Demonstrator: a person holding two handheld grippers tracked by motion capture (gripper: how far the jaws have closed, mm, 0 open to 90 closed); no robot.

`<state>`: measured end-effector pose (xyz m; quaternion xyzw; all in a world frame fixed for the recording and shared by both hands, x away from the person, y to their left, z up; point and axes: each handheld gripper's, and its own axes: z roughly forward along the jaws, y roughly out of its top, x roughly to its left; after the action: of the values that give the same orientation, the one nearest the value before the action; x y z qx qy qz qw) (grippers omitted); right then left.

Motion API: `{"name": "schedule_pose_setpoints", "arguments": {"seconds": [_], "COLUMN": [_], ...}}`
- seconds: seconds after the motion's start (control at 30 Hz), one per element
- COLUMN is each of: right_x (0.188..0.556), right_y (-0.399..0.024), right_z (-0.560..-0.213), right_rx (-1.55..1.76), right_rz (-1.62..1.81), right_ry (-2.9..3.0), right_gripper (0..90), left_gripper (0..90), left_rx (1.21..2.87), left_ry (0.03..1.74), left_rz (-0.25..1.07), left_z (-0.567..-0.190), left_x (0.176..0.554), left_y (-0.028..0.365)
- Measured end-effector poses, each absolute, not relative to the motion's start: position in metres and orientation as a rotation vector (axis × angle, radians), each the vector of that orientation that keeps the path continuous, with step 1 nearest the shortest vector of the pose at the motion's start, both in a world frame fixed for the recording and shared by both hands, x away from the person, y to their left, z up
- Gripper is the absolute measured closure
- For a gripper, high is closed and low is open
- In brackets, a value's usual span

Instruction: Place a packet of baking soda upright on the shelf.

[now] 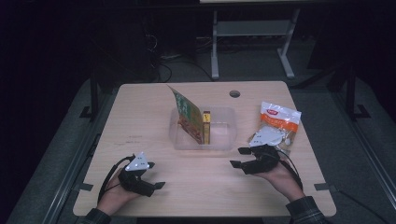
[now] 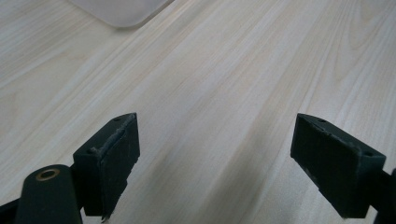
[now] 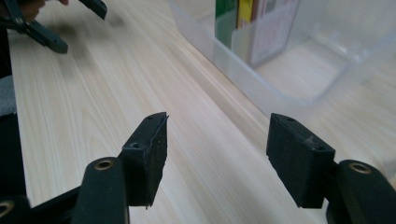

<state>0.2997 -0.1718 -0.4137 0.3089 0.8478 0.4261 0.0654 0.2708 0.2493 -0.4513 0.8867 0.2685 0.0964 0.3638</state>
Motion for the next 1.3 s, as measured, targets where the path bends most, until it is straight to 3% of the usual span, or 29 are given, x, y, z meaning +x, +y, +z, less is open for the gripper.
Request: {"name": "schedule_pose_setpoints", "arguments": {"seconds": [0.17, 0.37, 0.5, 0.53, 0.57, 0.67, 1.3], "right_x": [0.301, 0.311, 0.321, 0.321, 0.328, 0.338, 0.392], "right_y": [-0.185, -0.209, -0.227, -0.227, -0.236, -0.249, -0.287], "right_z": [-0.420, -0.423, -0.421, -0.421, -0.419, -0.417, -0.441], "right_rx": [0.963, 1.055, 1.106, 1.106, 1.144, 1.179, 1.347], "right_rz": [1.251, 1.201, 1.151, 1.151, 1.146, 1.124, 0.918], "right_ry": [2.560, 2.500, 2.437, 2.437, 2.415, 2.366, 2.290], "right_gripper": [38.3, 47.6, 64.5, 64.5, 75.8, 88.6, 89.8], "left_gripper": [15.1, 15.1, 15.1, 15.1, 15.1, 15.1, 15.3], "left_rx": [2.278, 2.279, 2.279, 2.279, 2.280, 2.272, 2.271], "left_ry": [0.688, 0.686, 0.685, 0.685, 0.685, 0.696, 0.699], "left_rz": [0.252, 0.256, 0.255, 0.255, 0.255, 0.251, 0.242], "left_z": [-0.450, -0.450, -0.451, -0.451, -0.451, -0.451, -0.453], "left_x": [0.271, 0.270, 0.271, 0.271, 0.271, 0.271, 0.273], "left_y": [0.249, 0.248, 0.249, 0.249, 0.249, 0.249, 0.248]}}
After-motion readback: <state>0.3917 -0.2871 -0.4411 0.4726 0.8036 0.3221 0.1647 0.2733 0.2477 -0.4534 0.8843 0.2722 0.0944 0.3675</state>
